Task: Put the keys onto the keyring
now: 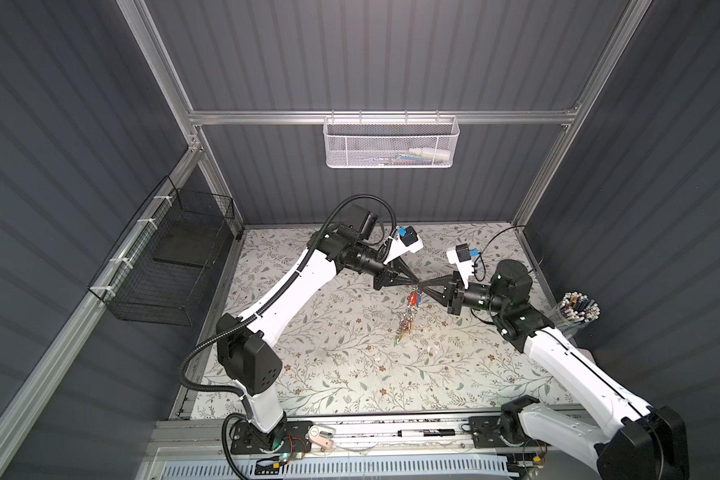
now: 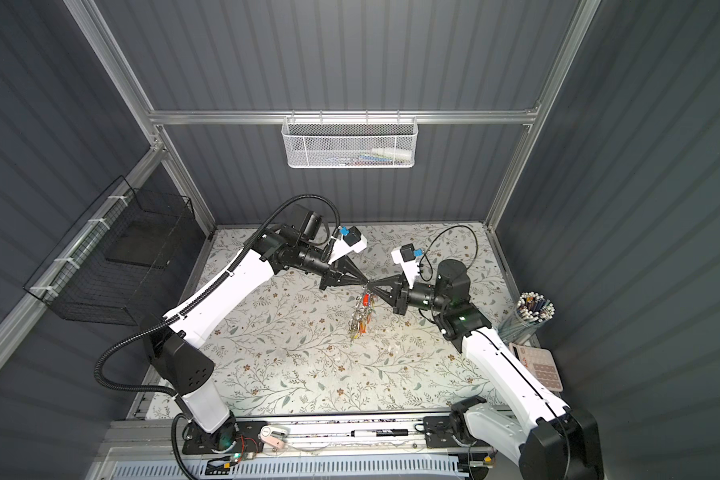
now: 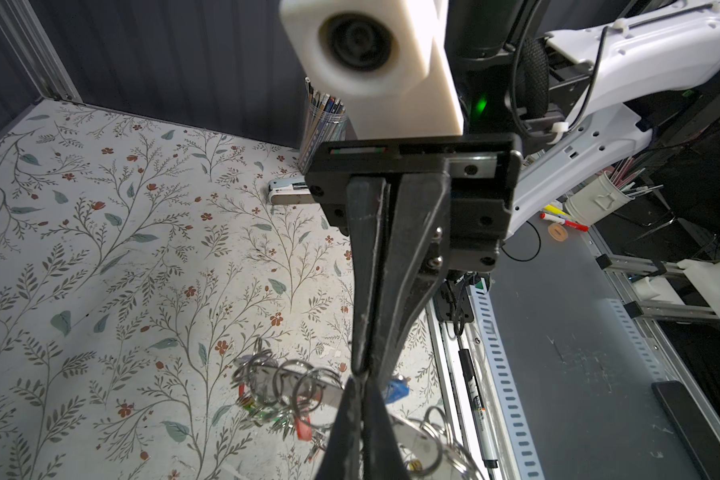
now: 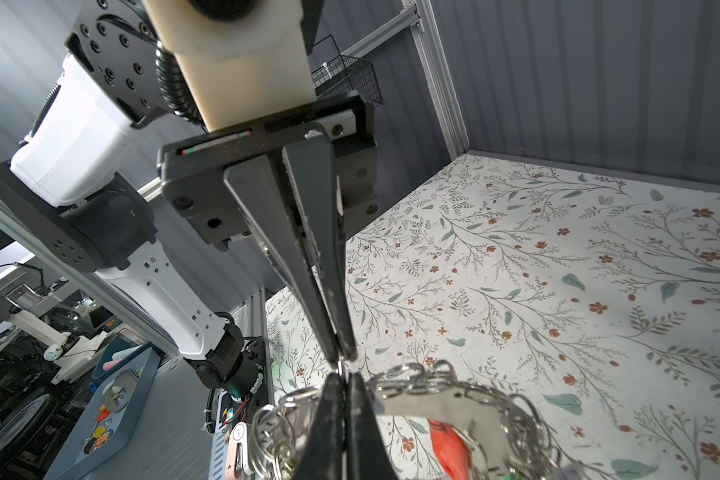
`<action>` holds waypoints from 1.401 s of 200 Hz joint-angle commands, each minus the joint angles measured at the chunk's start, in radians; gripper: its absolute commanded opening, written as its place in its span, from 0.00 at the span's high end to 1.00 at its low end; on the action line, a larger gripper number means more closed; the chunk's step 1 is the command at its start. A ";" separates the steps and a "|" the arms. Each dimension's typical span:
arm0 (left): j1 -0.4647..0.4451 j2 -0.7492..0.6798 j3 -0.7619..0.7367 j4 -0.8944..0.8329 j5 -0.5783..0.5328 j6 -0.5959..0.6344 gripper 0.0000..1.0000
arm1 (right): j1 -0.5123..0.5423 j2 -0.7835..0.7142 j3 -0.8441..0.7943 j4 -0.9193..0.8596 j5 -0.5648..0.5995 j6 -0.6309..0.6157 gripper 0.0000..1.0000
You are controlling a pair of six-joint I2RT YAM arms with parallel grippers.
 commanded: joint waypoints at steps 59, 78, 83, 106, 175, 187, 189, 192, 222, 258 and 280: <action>-0.006 -0.034 -0.048 0.111 0.009 -0.080 1.00 | 0.003 -0.016 0.039 0.065 0.002 -0.001 0.99; -0.006 -0.089 -0.137 0.274 0.000 -0.178 1.00 | -0.002 -0.028 0.035 0.060 0.020 0.007 0.83; -0.006 -0.103 -0.163 0.318 0.002 -0.204 1.00 | -0.006 -0.034 0.031 0.061 0.027 0.012 0.80; -0.006 -0.164 -0.260 0.495 0.005 -0.309 1.00 | -0.037 -0.069 0.004 0.089 0.040 0.052 0.73; -0.010 -0.296 -0.585 1.095 -0.017 -0.661 1.00 | -0.053 -0.077 -0.045 0.133 -0.002 0.095 0.63; -0.016 -0.304 -0.628 1.187 -0.027 -0.713 1.00 | -0.050 -0.070 -0.045 0.143 -0.014 0.101 0.62; -0.017 -0.304 -0.634 1.198 -0.028 -0.718 1.00 | -0.050 -0.069 -0.045 0.144 -0.015 0.102 0.62; -0.018 -0.307 -0.642 1.213 -0.032 -0.726 1.00 | -0.049 -0.067 -0.044 0.147 -0.018 0.103 0.62; -0.026 -0.318 -0.720 1.377 -0.069 -0.803 1.00 | -0.043 -0.056 -0.040 0.168 -0.034 0.111 0.65; -0.025 -0.318 -0.781 1.548 -0.097 -0.892 1.00 | -0.039 -0.040 -0.044 0.174 -0.034 0.112 0.72; -0.026 -0.317 -0.784 1.567 -0.108 -0.901 1.00 | -0.039 -0.038 -0.048 0.176 -0.028 0.110 0.77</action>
